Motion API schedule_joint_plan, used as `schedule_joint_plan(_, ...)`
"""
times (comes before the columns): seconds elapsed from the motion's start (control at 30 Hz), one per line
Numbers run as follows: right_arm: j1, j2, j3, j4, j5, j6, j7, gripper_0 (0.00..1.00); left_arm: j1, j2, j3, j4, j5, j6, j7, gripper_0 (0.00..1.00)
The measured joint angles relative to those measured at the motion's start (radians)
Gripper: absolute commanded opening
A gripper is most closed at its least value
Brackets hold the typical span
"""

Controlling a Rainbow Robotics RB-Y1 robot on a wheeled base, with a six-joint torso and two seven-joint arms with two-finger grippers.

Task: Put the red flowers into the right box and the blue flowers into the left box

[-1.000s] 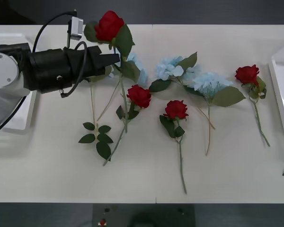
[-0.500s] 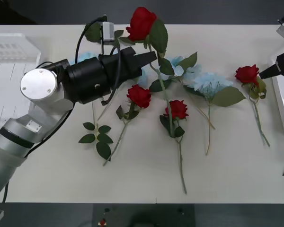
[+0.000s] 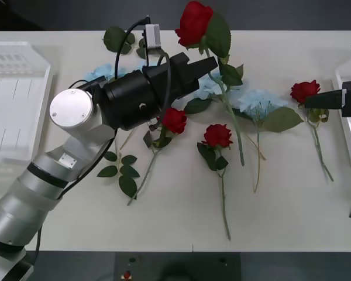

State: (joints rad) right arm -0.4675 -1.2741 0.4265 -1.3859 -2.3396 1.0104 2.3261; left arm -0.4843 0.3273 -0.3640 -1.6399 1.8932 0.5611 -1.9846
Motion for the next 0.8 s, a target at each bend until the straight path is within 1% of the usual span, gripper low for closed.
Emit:
schedule_joint_plan(0.1,0.096,0.000,-0.029,-0.047,-0.140,-0.019,0.112,1.00,-0.003,-0.025,0.000,0.026,-0.009,0.001,0.000,0.00)
schedule_joint_plan(0.17,0.125,0.000,-0.016,-0.066,-0.214,-0.019,0.192,1.00,-0.015,-0.040,0.000,0.060,-0.030,0.005,0.000,0.00)
schedule_joint_plan(0.27,0.128,0.019,0.014,-0.074,-0.247,0.005,0.238,1.00,-0.043,-0.059,0.000,0.116,-0.036,0.016,0.000,0.00)
schedule_joint_plan(0.4,0.121,0.091,0.012,-0.074,-0.256,0.021,0.287,1.00,-0.077,-0.070,-0.004,0.166,-0.036,0.016,0.000,0.00)
schedule_joint_plan(0.5,0.121,0.151,-0.003,-0.078,-0.256,0.021,0.346,1.00,-0.089,-0.069,-0.023,0.174,-0.036,0.016,0.000,0.00)
schedule_joint_plan(0.67,0.121,0.222,-0.007,-0.121,-0.254,0.021,0.354,1.00,-0.089,-0.069,-0.057,0.174,-0.032,0.015,0.000,0.00)
schedule_joint_plan(0.8,0.121,0.268,-0.007,-0.151,-0.187,0.007,0.354,1.00,-0.089,-0.069,-0.065,0.174,-0.032,0.015,0.000,0.00)
